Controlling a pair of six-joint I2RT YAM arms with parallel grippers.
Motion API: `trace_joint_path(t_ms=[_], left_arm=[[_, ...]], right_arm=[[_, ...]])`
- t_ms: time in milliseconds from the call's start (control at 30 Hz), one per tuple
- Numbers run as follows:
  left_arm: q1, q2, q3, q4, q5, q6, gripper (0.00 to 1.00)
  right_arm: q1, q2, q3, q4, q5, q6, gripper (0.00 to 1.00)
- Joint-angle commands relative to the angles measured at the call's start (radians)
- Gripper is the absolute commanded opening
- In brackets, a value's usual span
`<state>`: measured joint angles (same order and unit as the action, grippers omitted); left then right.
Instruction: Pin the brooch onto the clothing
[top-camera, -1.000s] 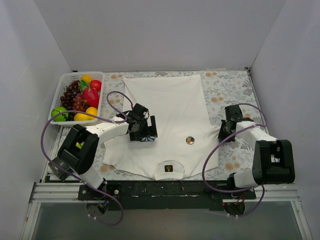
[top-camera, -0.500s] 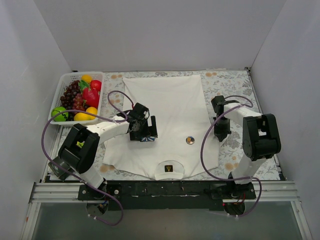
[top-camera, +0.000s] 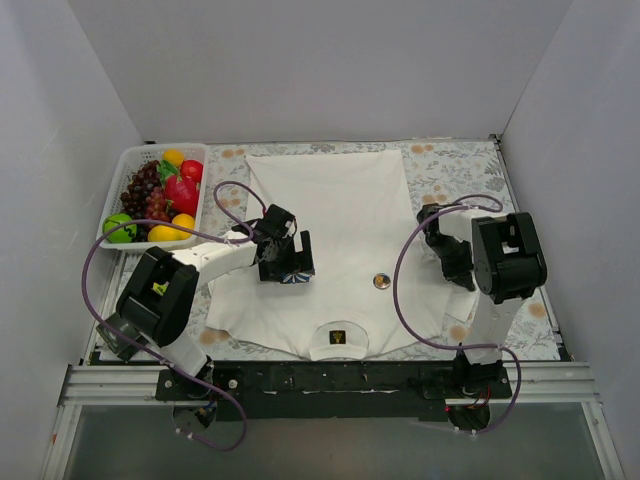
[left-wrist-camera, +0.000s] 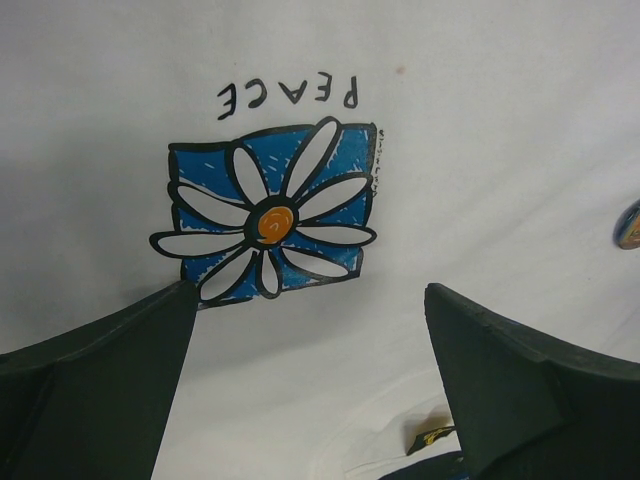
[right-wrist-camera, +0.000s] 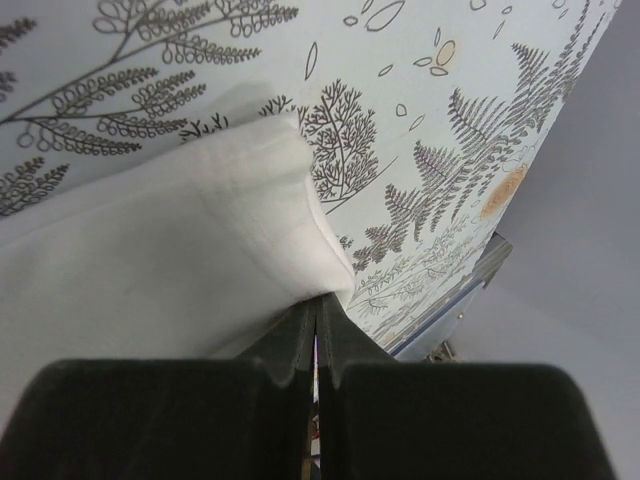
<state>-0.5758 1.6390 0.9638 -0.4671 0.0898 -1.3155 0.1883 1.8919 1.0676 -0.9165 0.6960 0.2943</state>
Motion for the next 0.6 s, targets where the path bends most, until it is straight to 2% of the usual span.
trace_joint_path(t_ms=[0, 233, 400, 567], left_arm=[[0.005, 0.002, 0.0, -0.048, 0.011, 0.015, 0.98], [0.004, -0.074, 0.033, -0.012, 0.06, 0.038, 0.98], [0.005, -0.157, 0.056, -0.001, -0.005, 0.038, 0.98], [0.02, -0.182, 0.076, -0.056, -0.059, 0.045, 0.98]], right_arm=[[0.019, -0.097, 0.011, 0.041, 0.054, 0.043, 0.01], [0.126, -0.254, 0.103, 0.051, -0.041, 0.031, 0.01], [0.25, -0.26, 0.129, 0.114, -0.173, 0.019, 0.01], [0.361, -0.222, 0.111, 0.26, -0.381, 0.0, 0.01]])
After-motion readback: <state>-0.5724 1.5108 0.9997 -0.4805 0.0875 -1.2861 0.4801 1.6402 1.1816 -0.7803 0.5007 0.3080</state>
